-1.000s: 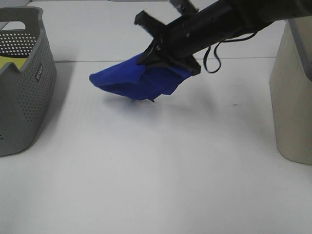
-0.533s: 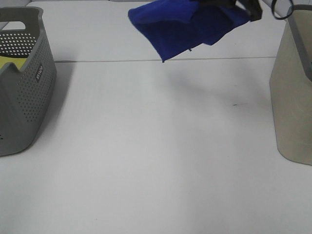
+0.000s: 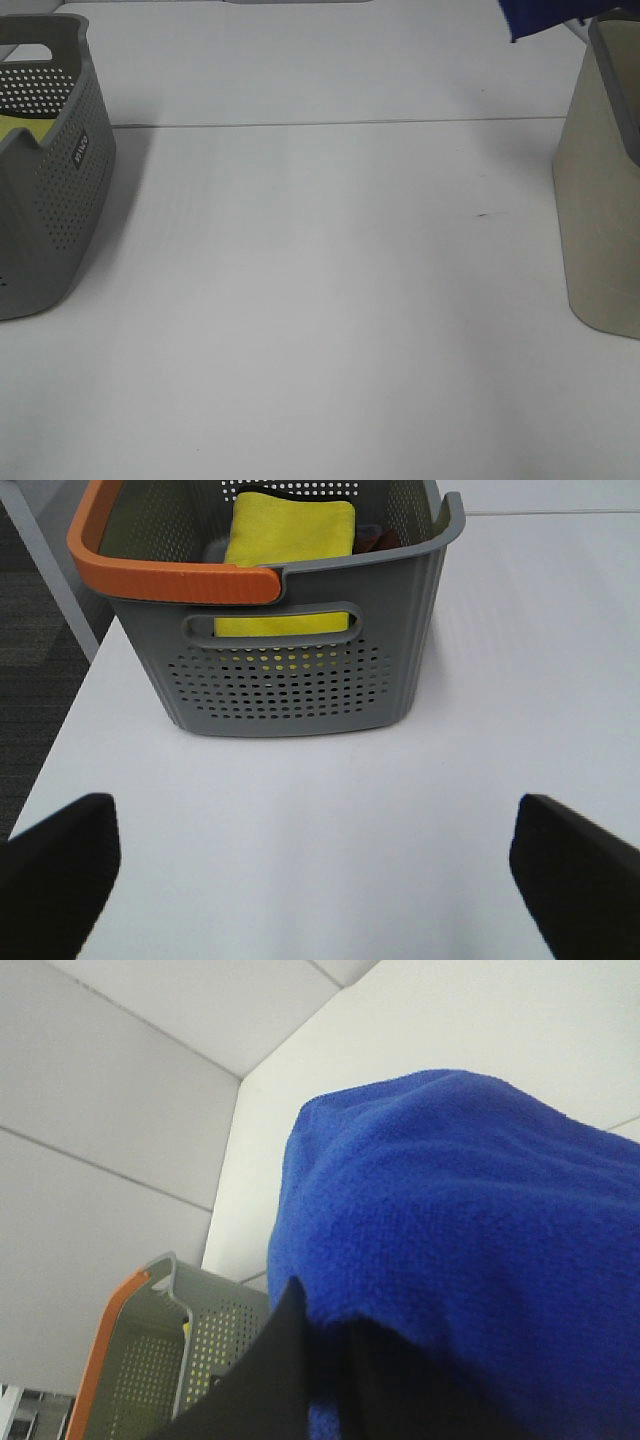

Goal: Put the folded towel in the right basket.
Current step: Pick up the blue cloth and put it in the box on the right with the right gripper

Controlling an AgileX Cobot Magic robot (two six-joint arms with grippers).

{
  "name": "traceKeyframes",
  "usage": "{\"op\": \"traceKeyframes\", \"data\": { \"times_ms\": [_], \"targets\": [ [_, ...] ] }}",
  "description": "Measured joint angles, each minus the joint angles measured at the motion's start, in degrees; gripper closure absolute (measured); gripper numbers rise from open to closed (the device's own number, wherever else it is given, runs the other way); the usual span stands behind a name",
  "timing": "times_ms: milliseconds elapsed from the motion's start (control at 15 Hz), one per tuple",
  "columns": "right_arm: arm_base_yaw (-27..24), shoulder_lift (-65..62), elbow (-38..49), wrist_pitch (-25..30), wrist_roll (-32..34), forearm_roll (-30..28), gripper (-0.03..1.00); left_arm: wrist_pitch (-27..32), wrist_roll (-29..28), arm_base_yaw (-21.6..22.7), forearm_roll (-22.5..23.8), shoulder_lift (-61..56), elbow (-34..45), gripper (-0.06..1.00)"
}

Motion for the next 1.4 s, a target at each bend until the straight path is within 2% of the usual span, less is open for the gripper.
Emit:
{"op": "traceKeyframes", "data": {
  "times_ms": [267,467,667,800,933,1133,1400],
  "targets": [
    [-12.78,-2.18,0.0,3.5,-1.26,-0.69,0.91,0.0,0.0,0.0,0.0,0.0,0.0,-0.04],
    [-17.59,-2.35,1.55,5.39,-0.86,-9.28,0.91,0.0,0.0,0.0,0.0,0.0,0.0,-0.04],
    [-17.93,-2.69,8.48,1.03,-0.17,-12.2,0.91,0.0,0.0,0.0,0.0,0.0,0.0,-0.04],
    [-17.93,-2.69,16.1,-5.21,-0.11,-12.66,0.91,0.0,0.0,0.0,0.0,0.0,0.0,-0.04],
    [-17.93,-2.69,20.97,-8.94,0.0,-12.09,0.91,0.0,0.0,0.0,0.0,0.0,0.0,-0.04],
    [-17.93,-2.69,23.15,-10.37,-0.46,-10.14,0.91,0.0,0.0,0.0,0.0,0.0,0.0,-0.04],
    [-17.93,-2.69,23.15,-9.34,-0.74,-8.59,0.91,0.0,0.0,0.0,0.0,0.0,0.0,-0.04]
  ]
}}
